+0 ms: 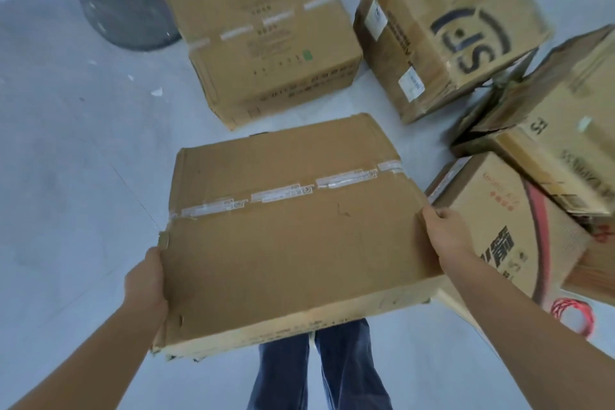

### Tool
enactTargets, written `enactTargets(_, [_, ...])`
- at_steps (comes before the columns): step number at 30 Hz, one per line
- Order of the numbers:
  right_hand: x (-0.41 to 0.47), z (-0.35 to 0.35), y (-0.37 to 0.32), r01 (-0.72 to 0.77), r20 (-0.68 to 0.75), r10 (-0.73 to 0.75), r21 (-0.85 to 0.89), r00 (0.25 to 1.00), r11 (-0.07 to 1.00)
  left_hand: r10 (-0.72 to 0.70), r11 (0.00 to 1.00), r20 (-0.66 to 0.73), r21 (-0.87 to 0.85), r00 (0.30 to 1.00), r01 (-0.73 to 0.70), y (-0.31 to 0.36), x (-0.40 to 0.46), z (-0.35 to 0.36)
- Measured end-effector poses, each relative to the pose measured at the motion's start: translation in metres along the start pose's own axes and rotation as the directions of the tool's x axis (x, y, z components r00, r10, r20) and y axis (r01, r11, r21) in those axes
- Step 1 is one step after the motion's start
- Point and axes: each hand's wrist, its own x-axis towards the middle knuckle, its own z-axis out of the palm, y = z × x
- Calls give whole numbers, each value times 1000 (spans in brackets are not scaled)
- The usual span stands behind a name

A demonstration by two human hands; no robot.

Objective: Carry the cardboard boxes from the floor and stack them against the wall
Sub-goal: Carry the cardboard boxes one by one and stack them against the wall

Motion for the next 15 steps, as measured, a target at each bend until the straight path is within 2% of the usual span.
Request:
enactTargets(9, [-159, -123, -56, 95, -55, -87, 171, 995, 981, 87, 982, 50, -174, 995, -77, 66, -137, -139])
enactTargets(15, [-211, -166, -77, 252, -115, -232, 217, 966, 943, 111, 961, 90, -264, 990, -83, 68, -172, -213])
